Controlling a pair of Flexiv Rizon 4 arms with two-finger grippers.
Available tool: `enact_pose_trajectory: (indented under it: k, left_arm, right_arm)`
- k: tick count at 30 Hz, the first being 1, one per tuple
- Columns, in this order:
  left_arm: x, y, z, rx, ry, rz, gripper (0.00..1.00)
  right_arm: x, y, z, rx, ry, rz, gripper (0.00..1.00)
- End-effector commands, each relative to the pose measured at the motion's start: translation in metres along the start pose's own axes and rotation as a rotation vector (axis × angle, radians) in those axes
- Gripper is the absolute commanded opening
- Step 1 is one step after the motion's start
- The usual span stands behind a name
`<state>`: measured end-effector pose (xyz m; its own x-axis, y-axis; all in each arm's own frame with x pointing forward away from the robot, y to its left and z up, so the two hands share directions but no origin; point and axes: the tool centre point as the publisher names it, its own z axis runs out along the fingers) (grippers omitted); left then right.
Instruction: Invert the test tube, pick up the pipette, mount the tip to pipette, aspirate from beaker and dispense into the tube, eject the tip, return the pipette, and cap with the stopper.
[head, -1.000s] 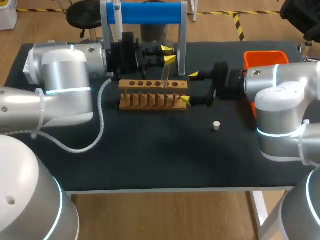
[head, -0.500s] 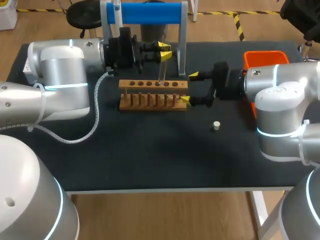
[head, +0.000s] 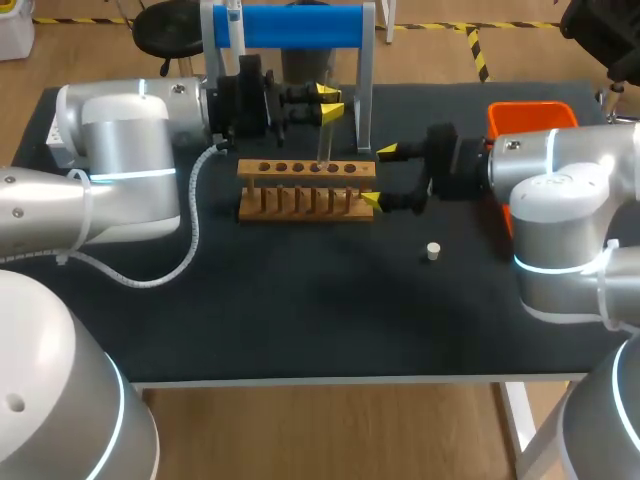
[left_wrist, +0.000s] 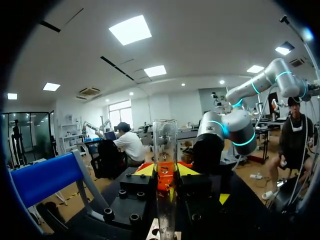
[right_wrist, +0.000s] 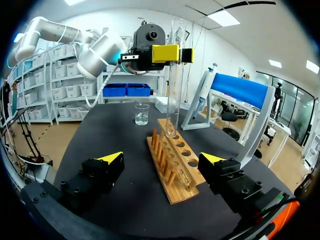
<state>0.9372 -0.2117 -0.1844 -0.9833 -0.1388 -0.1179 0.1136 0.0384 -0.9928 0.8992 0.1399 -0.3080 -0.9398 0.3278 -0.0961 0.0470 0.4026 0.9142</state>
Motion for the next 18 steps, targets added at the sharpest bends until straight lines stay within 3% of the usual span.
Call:
enact_pose_trajectory:
  k: [1, 18]
  left_arm:
    - [0.000, 0.000, 0.000, -0.003, -0.001, 0.000, 0.00]
    - [0.000, 0.000, 0.000, -0.003, -0.001, 0.000, 0.00]
  right_arm:
    - [0.000, -0.001, 0.001, -0.002, -0.003, -0.004, 1.00]
    - [0.001, -0.012, 0.023, 0.029, -0.045, -0.021, 1.00]
